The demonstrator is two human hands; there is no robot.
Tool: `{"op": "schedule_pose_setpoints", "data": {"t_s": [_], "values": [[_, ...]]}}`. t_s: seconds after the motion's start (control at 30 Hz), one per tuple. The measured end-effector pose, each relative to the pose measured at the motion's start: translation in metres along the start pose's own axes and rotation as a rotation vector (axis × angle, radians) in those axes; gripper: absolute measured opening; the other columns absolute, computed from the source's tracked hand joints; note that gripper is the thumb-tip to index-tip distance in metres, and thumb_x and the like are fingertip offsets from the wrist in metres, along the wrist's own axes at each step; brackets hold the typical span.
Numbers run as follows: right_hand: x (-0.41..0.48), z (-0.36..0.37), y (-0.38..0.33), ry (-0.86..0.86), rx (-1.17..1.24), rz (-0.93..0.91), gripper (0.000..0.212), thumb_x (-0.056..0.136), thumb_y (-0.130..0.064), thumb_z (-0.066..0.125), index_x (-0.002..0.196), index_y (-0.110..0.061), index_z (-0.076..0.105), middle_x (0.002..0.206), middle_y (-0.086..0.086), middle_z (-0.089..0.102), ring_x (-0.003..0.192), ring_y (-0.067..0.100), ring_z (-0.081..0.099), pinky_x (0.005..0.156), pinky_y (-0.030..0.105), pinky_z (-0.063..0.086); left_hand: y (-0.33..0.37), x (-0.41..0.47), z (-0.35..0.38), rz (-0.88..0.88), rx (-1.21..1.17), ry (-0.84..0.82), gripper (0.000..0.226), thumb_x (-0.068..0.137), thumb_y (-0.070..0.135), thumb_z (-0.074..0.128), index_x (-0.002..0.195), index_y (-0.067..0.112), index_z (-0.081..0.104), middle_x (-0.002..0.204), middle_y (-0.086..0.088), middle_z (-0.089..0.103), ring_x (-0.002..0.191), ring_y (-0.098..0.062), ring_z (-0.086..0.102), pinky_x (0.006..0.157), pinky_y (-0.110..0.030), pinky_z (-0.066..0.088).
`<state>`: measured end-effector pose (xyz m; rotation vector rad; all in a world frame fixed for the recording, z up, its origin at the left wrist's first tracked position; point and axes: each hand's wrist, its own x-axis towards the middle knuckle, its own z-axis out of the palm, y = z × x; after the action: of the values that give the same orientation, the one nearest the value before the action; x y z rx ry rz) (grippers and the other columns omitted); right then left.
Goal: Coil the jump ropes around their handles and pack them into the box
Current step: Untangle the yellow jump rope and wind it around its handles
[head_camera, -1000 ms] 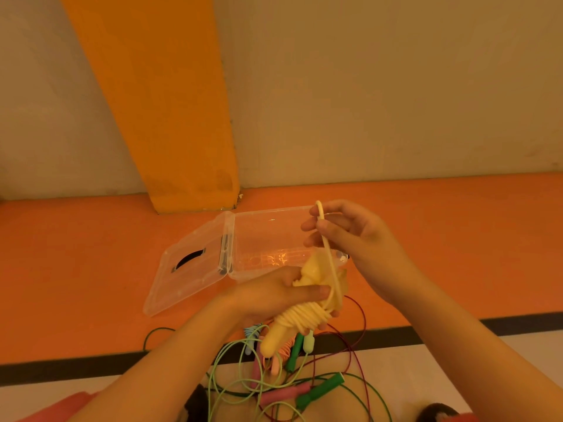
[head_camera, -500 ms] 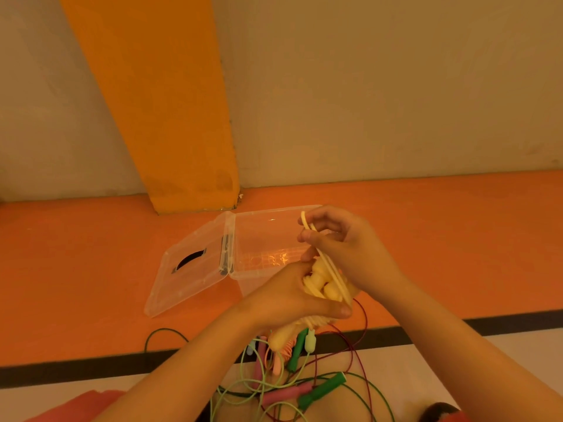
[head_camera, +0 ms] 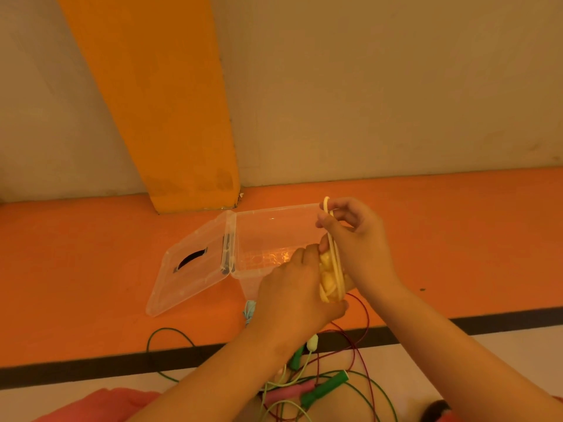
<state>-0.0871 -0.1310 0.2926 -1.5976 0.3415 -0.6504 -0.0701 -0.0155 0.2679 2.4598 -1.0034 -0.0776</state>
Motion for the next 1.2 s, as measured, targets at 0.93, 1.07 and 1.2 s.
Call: {"op": "schedule_pose_setpoints", "data": {"t_s": [0.93,1.07,1.2], "values": [[-0.006,-0.025,-0.020,-0.255,-0.493,-0.302,0.017,0.081,-0.011,0.073,0.094,-0.019,0.066,0.083,-0.010,0.070,0.078,0.001,0.065,0.065,0.018,0.049,-0.042,0.020,-0.037,-0.100,-1.487,-0.369,0.064,0.041,0.043,0.095,0.087,0.007,0.070,0.072,-0.009,0.064,0.061,-0.018,0.063,0.056,-0.030,0.054],[-0.010,-0.019,-0.019,-0.259,-0.480,-0.333,0.014,0.081,-0.009,0.073,0.090,-0.018,0.068,0.073,-0.018,0.065,0.070,-0.002,0.063,0.060,0.016,0.048,-0.041,0.017,-0.036,-0.156,-1.365,-0.247,0.053,0.051,0.032,0.087,0.091,0.006,0.064,0.069,-0.008,0.064,0.060,-0.017,0.062,0.056,-0.030,0.054],[-0.011,-0.011,-0.016,-0.287,-0.187,-0.140,0.022,0.080,-0.003,0.072,0.089,-0.023,0.066,0.081,-0.008,0.070,0.072,0.003,0.065,0.064,0.017,0.050,-0.039,0.016,-0.036,-0.168,-1.255,-0.134,0.031,0.066,0.018,0.074,0.093,0.009,0.063,0.067,-0.006,0.066,0.058,-0.016,0.062,0.055,-0.029,0.053]]}}
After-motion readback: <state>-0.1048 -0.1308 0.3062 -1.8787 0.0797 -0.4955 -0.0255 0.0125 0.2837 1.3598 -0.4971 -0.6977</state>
